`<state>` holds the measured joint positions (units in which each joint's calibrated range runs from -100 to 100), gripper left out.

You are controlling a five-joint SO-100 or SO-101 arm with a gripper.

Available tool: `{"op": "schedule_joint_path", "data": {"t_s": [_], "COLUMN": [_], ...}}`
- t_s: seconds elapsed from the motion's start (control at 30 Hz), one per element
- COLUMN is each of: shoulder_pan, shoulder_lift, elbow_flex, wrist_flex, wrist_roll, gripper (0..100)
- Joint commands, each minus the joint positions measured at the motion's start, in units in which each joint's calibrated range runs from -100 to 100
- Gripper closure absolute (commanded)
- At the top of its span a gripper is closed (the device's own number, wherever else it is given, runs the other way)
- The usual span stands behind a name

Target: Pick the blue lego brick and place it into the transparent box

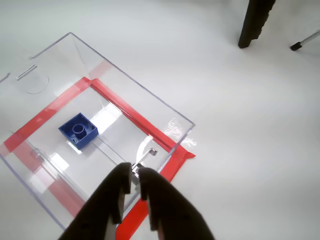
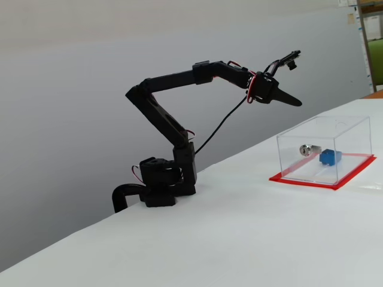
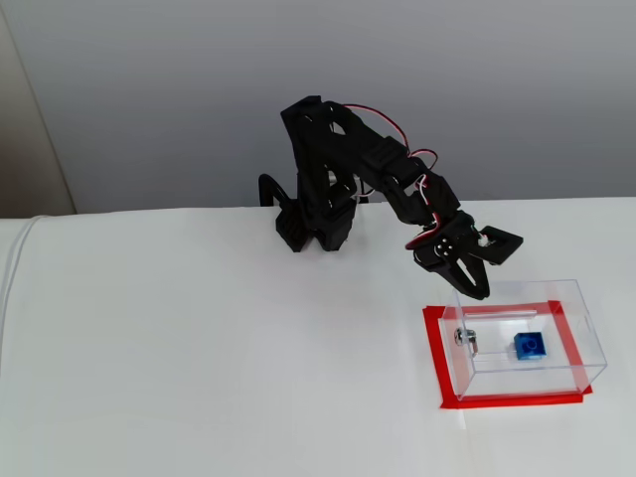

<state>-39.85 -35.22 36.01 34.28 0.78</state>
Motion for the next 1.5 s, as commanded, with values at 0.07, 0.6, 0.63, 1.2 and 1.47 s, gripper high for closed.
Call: {"op": "schedule_joint_path", "data": {"t_s": [0.07, 0.6, 0.63, 1.2, 1.47], "shoulder_pan": [9.1, 32.9, 34.1, 51.6, 53.7], "shoulder_lift": [-11.2, -38.9, -40.8, -64.5, -64.5], "elbow_flex": [4.9, 30.2, 32.1, 62.8, 63.4], "wrist_flex": [-0.9, -1.0, -1.0, -1.0, 6.5], "wrist_roll": [-0.4, -0.1, 0.0, -0.3, 0.2], "gripper": [98, 98, 98, 98, 99]}}
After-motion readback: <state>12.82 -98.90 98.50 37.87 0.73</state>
